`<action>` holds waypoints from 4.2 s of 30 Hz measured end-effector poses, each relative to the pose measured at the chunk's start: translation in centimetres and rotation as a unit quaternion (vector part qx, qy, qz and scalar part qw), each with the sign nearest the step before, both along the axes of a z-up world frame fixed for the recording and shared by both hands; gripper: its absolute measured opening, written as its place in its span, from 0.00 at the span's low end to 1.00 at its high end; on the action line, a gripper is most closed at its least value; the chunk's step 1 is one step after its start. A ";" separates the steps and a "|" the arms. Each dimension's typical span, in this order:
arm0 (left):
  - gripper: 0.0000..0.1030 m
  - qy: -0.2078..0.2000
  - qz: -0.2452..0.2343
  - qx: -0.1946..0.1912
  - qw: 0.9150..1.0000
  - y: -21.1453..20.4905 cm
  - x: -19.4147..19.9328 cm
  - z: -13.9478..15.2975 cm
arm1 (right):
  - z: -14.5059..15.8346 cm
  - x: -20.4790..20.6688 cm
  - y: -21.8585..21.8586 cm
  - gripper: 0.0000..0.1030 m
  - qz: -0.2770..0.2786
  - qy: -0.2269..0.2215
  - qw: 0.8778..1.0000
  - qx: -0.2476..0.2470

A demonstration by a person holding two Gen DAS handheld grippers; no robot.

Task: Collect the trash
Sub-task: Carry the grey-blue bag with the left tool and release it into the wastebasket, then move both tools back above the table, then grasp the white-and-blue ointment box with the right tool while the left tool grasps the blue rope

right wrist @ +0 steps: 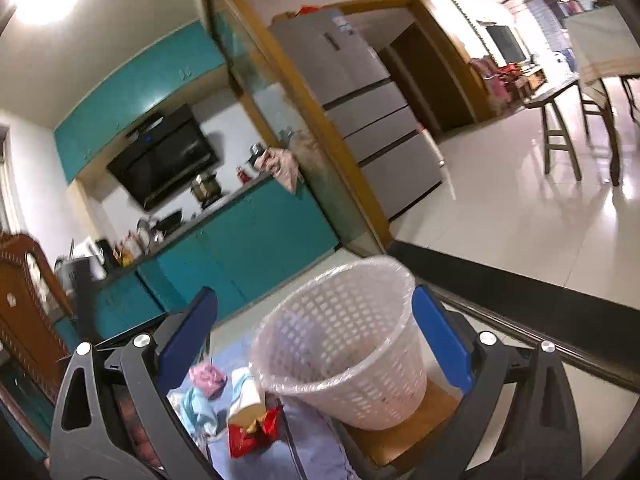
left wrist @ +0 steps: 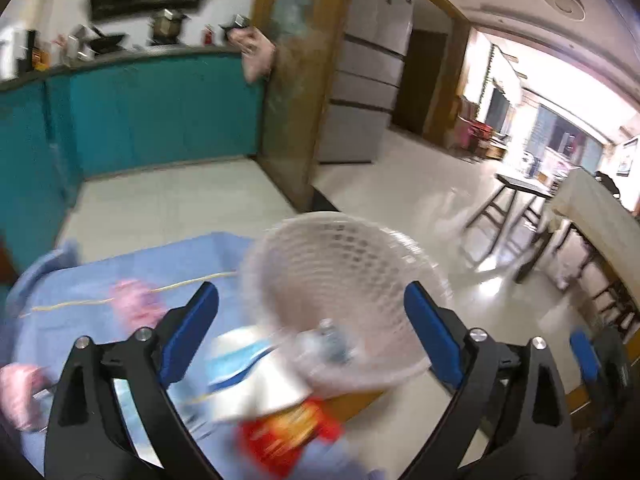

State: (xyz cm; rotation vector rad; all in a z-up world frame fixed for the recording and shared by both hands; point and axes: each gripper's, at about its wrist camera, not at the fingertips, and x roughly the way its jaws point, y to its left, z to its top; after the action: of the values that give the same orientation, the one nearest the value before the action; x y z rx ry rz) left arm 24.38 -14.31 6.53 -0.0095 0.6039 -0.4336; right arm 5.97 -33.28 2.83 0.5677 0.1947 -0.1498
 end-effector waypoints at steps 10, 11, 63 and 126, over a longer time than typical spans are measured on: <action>0.97 -0.045 0.171 -0.030 0.984 17.3 -14.7 -1.6 | 0.7 1.1 6.9 0.93 0.111 0.040 0.988 -0.096; 0.97 -0.044 0.180 -0.036 0.982 17.9 -15.5 -2.0 | 0.6 0.9 7.6 0.93 0.119 0.042 0.987 -0.101; 0.97 0.023 0.142 0.037 0.989 16.5 -15.6 -7.0 | 0.2 0.0 13.5 0.93 0.198 0.086 0.966 -0.146; 0.97 0.098 0.160 0.033 0.982 18.6 -12.5 -9.4 | -1.7 11.8 26.7 0.38 0.596 0.171 0.688 -0.377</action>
State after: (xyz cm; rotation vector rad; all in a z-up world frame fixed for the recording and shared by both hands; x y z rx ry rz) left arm 11.88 4.29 -2.89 -0.0861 0.7955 -0.0997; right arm 17.77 -6.58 1.14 -0.5099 0.7919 0.9323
